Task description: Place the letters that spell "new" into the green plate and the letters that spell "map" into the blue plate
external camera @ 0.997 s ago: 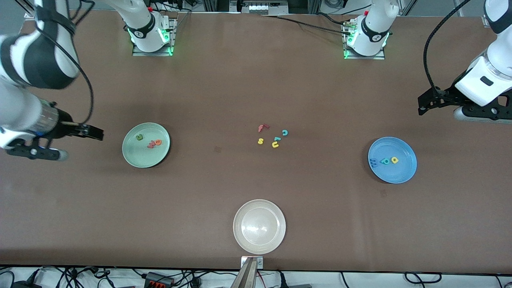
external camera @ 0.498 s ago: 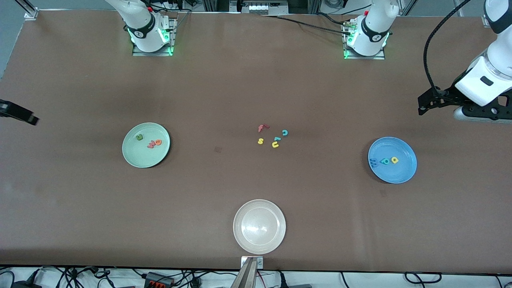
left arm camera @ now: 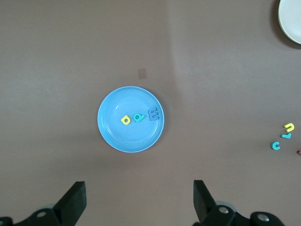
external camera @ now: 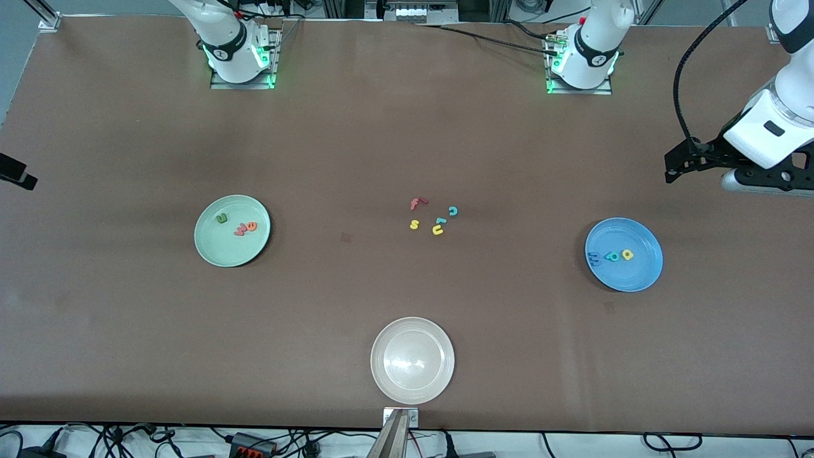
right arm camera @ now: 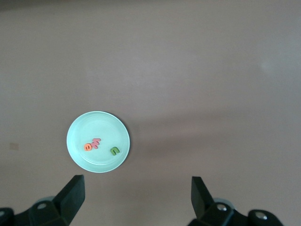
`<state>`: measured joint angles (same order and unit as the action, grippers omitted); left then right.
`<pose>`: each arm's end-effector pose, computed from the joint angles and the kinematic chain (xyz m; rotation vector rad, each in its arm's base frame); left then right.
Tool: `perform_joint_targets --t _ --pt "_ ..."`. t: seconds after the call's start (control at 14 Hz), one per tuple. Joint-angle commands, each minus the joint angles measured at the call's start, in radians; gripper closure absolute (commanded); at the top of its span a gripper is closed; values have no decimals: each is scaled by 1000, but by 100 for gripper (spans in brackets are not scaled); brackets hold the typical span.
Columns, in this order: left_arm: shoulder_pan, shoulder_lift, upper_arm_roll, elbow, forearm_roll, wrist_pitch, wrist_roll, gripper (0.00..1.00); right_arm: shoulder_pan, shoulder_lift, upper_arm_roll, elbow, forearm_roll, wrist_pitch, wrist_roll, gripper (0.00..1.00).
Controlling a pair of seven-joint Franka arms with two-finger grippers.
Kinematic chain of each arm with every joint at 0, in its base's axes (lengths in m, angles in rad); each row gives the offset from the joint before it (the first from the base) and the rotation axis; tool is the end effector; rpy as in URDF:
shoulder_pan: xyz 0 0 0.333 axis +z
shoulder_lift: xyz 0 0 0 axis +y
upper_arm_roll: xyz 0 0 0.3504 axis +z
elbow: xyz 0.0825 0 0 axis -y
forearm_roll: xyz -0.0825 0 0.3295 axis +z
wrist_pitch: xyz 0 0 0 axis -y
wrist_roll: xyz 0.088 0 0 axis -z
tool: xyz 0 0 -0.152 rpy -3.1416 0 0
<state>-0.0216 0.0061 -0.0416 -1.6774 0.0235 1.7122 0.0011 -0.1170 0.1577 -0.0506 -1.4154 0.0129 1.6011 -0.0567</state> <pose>0.5128 -0.0291 0.5784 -3.1173 0.1049 -0.0459 0.5513 -0.0888 0.5985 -3.1347 0.1732 -0.0449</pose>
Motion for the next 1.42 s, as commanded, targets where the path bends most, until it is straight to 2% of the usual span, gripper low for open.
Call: perform_joint_targets --t 0.0,0.28,0.57,1.35 --pt "3 -12 -1 4 -8 -6 22 0 -29 -20 31 -17 -14 -4 2 0" --pt "3 -12 -1 4 -8 -6 22 0 -18 -125 38 -181 -25 60 28 0" --pt "3 -12 -1 4 -8 -6 22 0 -18 -205 38 -270 -37 63 29 0" --pt "2 -12 -1 4 -8 -6 20 0 -27 -205 37 -281 -60 66 15 0"
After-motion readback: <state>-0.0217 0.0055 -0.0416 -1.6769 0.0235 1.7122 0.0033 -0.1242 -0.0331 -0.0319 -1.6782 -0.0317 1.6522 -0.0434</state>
